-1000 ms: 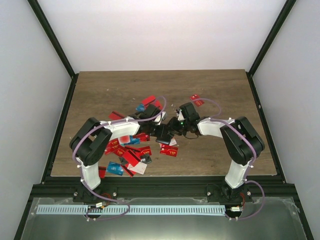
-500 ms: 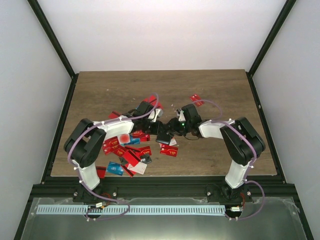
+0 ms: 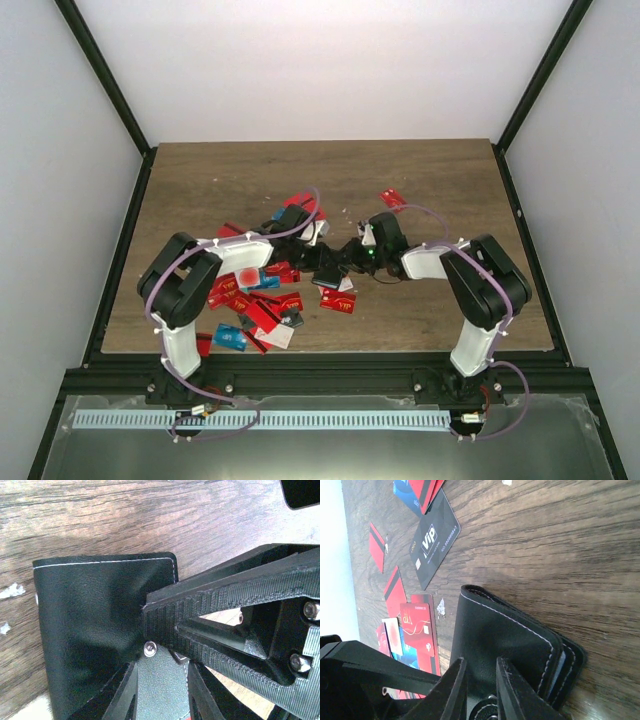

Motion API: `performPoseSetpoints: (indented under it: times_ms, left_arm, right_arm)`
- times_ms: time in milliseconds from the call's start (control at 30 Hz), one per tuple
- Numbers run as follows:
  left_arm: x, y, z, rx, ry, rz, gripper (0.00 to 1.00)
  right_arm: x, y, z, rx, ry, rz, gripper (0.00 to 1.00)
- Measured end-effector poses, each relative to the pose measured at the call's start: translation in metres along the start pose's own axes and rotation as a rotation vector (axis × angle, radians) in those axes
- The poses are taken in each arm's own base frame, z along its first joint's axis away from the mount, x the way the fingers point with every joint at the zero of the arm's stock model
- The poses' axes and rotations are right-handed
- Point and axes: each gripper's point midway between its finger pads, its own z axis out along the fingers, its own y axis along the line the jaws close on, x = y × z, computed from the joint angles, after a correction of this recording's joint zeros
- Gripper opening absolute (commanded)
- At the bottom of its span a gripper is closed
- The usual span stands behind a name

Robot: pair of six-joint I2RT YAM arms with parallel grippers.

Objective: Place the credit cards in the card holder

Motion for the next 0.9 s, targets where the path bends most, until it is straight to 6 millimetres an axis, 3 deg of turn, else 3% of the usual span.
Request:
performPoseSetpoints:
  times_ms: [267, 467, 667, 900]
  left_arm:
    - [-0.003, 0.0, 0.009, 0.016, -0.01, -0.054, 0.29]
    - [-0.005, -0.002, 0.011, 0.021, -0.021, -0.072, 0.23]
    - [-0.003, -0.004, 0.013, 0.012, -0.026, -0.073, 0.31]
    - [-0.003, -0.006, 0.014, 0.004, -0.031, -0.062, 0.32]
  right_arm:
    - [-0.003, -0.003, -0.002, -0.023, -0.007, 0.01, 0.18]
    - [-0.004, -0.006, -0.001, -0.034, -0.005, 0.017, 0.07]
    - [-0.004, -0.008, 0.001, -0.045, 0.001, 0.023, 0.04]
    - [-0.005, -0.008, 0.001, -0.057, 0.005, 0.029, 0.01]
